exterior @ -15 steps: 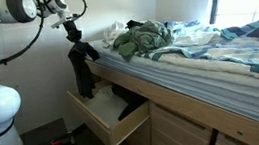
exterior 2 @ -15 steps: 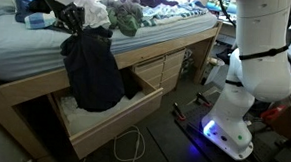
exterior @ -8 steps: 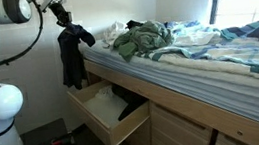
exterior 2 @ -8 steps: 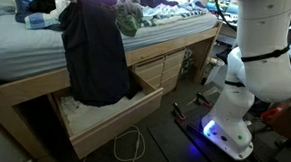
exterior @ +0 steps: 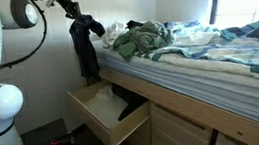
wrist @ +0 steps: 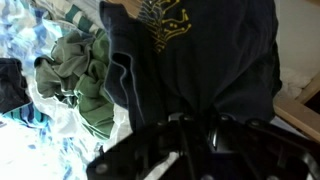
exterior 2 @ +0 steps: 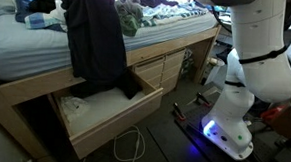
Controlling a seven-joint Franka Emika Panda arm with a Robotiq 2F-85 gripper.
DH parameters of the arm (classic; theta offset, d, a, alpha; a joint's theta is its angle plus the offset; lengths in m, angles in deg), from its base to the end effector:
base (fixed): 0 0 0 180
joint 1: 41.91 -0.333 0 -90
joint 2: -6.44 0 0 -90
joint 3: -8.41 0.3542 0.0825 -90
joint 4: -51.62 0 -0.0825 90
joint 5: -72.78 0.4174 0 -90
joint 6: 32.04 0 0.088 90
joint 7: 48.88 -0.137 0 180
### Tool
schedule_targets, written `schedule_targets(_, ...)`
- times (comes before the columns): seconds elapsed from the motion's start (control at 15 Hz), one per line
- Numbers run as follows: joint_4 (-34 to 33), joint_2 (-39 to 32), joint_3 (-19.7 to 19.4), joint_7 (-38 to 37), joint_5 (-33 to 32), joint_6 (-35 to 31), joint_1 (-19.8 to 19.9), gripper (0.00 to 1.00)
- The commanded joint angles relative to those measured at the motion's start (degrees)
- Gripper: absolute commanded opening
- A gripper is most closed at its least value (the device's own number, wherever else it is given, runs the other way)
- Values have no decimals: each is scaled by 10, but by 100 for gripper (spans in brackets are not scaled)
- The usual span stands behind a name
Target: Move the object from the drawer and put it on the bed
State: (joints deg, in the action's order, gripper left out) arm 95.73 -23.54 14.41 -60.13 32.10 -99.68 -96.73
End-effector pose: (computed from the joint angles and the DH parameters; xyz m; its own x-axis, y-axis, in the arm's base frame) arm 0.4500 0.5345 0.6792 0.8000 0.5946 0.0804 0.4468 -0.6799 0.5815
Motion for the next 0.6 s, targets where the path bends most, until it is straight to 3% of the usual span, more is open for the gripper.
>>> schedule_targets(0.0,-82,-39,-22,12,4,-20,16,4)
schedule_targets(0.53,-146,-54,-28,-11,-2,-64,73,4)
